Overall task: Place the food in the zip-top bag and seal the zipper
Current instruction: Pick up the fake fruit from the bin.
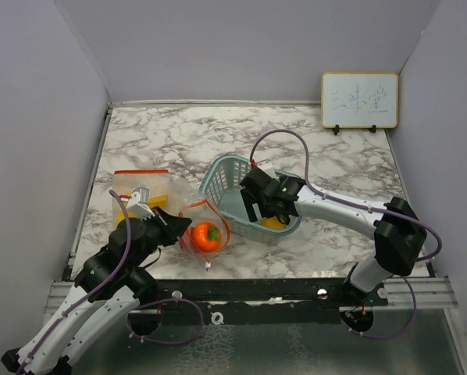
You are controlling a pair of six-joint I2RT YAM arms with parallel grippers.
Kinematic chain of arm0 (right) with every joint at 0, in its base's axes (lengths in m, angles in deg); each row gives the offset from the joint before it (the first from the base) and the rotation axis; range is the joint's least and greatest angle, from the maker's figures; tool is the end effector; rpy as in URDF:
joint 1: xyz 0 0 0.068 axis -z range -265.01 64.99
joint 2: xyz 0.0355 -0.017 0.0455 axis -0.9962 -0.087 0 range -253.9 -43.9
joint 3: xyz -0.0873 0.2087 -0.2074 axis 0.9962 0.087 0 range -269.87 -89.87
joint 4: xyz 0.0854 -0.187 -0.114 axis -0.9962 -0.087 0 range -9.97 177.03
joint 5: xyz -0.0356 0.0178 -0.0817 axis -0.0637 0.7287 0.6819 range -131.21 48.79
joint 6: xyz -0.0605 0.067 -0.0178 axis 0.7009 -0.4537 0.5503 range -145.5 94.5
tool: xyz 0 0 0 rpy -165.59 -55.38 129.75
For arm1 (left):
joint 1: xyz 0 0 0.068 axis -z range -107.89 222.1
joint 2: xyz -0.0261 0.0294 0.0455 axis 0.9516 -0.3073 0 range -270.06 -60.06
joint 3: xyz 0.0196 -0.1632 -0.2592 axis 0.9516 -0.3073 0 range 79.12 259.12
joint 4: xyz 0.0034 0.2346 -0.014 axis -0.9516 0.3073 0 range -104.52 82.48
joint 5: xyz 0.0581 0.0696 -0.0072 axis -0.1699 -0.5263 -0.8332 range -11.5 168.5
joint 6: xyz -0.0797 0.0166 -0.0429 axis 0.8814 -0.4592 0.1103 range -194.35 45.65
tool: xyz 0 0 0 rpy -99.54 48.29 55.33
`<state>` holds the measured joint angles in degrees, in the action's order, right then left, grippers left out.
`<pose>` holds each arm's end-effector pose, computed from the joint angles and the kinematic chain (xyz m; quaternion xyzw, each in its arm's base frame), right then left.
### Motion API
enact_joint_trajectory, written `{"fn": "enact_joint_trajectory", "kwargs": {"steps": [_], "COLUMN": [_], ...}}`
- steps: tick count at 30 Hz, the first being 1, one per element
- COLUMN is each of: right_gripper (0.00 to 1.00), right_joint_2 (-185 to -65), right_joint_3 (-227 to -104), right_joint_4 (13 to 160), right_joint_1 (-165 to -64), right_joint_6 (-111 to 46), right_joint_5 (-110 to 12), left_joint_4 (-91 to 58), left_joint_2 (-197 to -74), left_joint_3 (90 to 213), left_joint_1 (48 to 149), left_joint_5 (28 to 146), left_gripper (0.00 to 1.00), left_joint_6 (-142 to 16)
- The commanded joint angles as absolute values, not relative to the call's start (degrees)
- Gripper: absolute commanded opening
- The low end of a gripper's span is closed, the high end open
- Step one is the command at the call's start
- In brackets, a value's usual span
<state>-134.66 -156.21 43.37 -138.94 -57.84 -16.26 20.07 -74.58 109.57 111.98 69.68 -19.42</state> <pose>0.2058 0.2232 0.2396 -0.1392 0.9493 -0.0278 0.2805 0.0616 -0.0349 0.2558 -0.1506 0.7971 -0.3858 0.4395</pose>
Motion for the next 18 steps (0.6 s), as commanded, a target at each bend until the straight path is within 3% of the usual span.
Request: {"fn": "enact_joint_trajectory", "kwargs": {"steps": [1, 9, 15, 18], "right_gripper": [1.00, 0.97, 0.47, 0.30], "right_joint_2": [-137.22, -140.02, -139.98, -139.22], "right_joint_3": [-154.99, -154.66, -154.67, -156.75], "right_joint_4": [44.01, 41.35, 42.72, 42.39], "right_joint_1": [-137.95, -136.85, -134.98, -134.81], "right_joint_6": [-56.50, -50.76, -49.73, -49.69], "right_joint_5": [-19.74, -25.46, -28.76, -27.38], "left_joint_4": [18.99, 18.56, 19.18, 19.92], "left_joint_2": [-74.40, -74.23, -73.01, -73.24], "left_joint_3": [111.68, 111.09, 110.95, 111.74], "left_joint_1": [112.03, 112.01, 112.03, 112.05], "left_joint_5": [68.93, 68.76, 68.18, 68.03], "left_gripper": [0.00, 0.00, 0.00, 0.00], "left_joint_6": [-20.12, -20.07, -19.77, -20.12]}}
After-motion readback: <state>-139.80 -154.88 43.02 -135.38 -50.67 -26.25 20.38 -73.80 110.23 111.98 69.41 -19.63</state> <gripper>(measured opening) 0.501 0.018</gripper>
